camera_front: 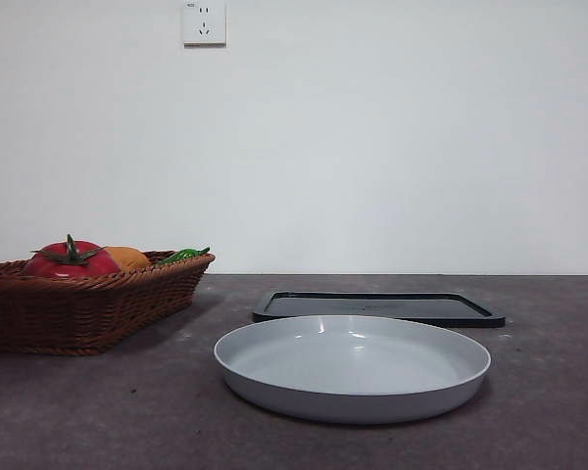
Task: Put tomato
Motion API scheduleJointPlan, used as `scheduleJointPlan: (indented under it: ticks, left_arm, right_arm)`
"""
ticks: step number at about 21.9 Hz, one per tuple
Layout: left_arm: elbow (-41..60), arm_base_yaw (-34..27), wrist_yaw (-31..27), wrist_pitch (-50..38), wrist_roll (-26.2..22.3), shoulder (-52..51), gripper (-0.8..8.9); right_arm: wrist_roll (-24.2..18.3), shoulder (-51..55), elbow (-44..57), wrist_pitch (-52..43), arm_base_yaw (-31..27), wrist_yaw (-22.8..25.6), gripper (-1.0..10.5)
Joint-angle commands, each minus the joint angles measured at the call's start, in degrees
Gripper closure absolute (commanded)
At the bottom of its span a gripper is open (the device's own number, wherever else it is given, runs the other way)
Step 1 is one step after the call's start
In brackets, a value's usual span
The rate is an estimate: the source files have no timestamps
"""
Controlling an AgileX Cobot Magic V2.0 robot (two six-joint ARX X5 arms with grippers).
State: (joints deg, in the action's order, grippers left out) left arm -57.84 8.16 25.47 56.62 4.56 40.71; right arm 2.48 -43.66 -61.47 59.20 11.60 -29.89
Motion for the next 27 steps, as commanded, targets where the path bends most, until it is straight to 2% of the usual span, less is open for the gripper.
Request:
scheduleJointPlan:
  ticks: [1,5,6,8,10,11,13,16,19,27]
  left_arm:
    - [-1.5,0.6,0.2,0.4,-2.0,0.8,8.04]
    - [-1.5,0.6,0.1,0.8,-2.4,0.9,8.01]
    - [-1.5,0.6,0.1,0.8,-2.4,0.9,7.69]
    - [-1.5,0.6,0.0,0.8,-2.4,1.0,6.22]
    - [-1.5,0.6,0.0,0.7,-2.4,1.0,4.62]
    - [-1.5,0.6,0.0,0.7,-2.4,1.0,4.42]
    - [-1.5,0.6,-0.1,0.6,-2.4,1.0,4.32]
    - [-1.5,0.6,-0.4,0.4,-2.4,1.2,3.86]
    - [-1.5,0.6,-0.6,0.3,-2.5,1.8,3.03]
    - [-1.5,0.6,-5.2,-6.1,-4.4,7.0,3.1]
  right_arm:
    - [-1.7,-1.0,-1.2,0.1,2.1,-0.2,9.4]
    - [-1.7,-1.2,-1.2,-0.1,3.8,-0.1,9.4]
    - [-1.7,-1.2,-1.2,0.0,3.8,-0.1,9.4]
    - [-1.7,-1.2,-1.2,0.0,3.8,-0.1,8.8]
    - [-1.7,-1.2,-1.2,0.0,3.8,-0.1,7.1]
    - [-1.7,-1.2,-1.2,0.0,3.8,-0.1,6.5]
    - [-1.7,-1.2,-1.2,0.0,3.8,-0.1,5.7]
    - [-1.7,-1.2,-1.2,-0.1,3.8,-0.1,5.1]
    - [-1.7,-1.2,-1.2,-0.1,3.8,-0.1,5.0]
    - [-1.7,-1.2,-1.2,-0.1,3.8,-0.1,5.0]
